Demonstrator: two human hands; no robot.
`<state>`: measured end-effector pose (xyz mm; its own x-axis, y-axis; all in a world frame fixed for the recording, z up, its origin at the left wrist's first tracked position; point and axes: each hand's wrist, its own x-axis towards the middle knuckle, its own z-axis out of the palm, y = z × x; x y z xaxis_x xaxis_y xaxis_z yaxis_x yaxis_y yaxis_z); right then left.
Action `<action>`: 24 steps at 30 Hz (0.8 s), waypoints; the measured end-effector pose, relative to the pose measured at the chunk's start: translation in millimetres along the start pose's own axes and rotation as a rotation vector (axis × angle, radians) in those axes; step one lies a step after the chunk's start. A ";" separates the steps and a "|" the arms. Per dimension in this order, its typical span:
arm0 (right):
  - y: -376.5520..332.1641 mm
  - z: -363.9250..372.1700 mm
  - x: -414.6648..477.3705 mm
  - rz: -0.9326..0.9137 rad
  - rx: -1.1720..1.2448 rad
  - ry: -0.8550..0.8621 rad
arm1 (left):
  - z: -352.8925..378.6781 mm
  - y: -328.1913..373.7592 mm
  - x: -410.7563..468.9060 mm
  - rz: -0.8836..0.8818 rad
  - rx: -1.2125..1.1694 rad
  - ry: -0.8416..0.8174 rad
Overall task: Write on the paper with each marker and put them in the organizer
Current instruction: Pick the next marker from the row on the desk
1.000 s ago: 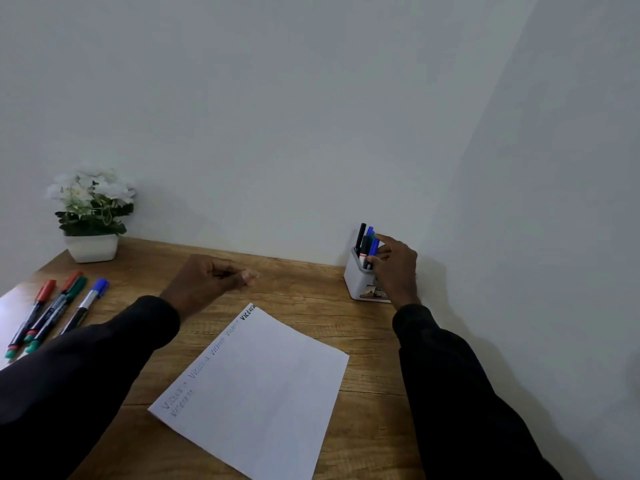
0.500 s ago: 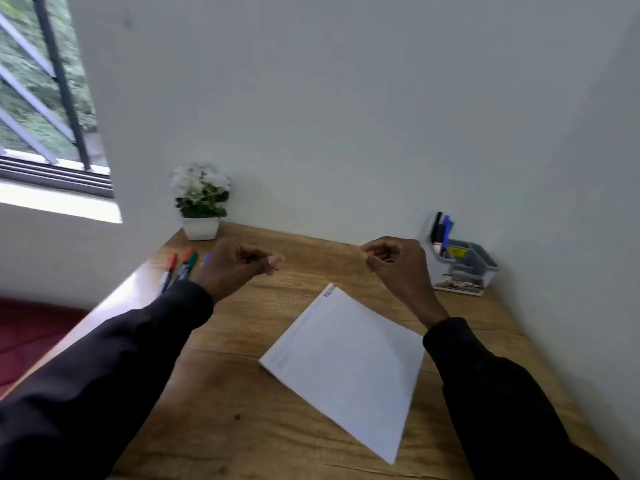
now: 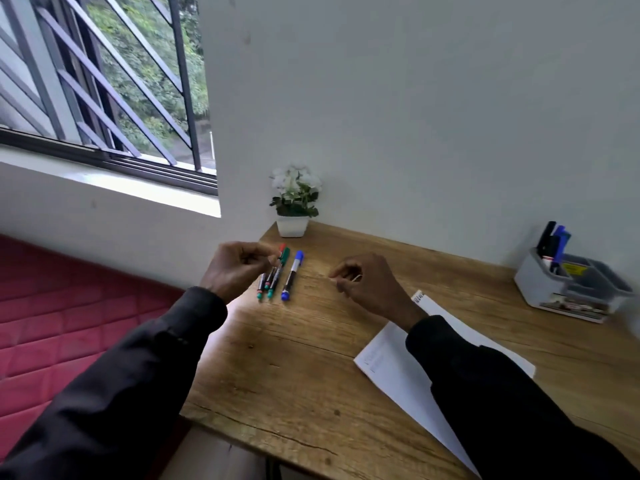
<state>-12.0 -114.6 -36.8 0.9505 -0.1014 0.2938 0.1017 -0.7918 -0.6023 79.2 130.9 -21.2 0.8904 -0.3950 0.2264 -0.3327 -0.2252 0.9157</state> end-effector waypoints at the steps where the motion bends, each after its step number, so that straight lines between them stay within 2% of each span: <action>1: -4.5 6.2 6.0 -0.026 -0.026 -0.024 | -2.7 -2.9 0.4 -0.012 -0.005 0.003; 8: -30.9 34.9 35.8 -0.199 -0.278 -0.264 | -6.1 -14.9 -1.9 -0.020 -0.043 -0.010; 11: -33.9 41.3 33.7 -0.214 -0.345 -0.346 | -6.5 -17.7 -2.0 -0.018 -0.044 -0.018; 20: -13.2 15.9 5.2 -0.099 -0.391 -0.203 | 4.9 -13.5 -2.5 -0.006 -0.056 -0.076; 24: 0.2 -9.6 -14.1 -0.057 -0.255 -0.094 | 25.9 -9.2 -2.6 0.092 0.045 -0.133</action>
<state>-28.2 -119.1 -33.9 0.9697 -0.0060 0.2443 0.0893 -0.9220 -0.3767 71.8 110.9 -38.8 0.8075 -0.5294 0.2601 -0.4274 -0.2213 0.8766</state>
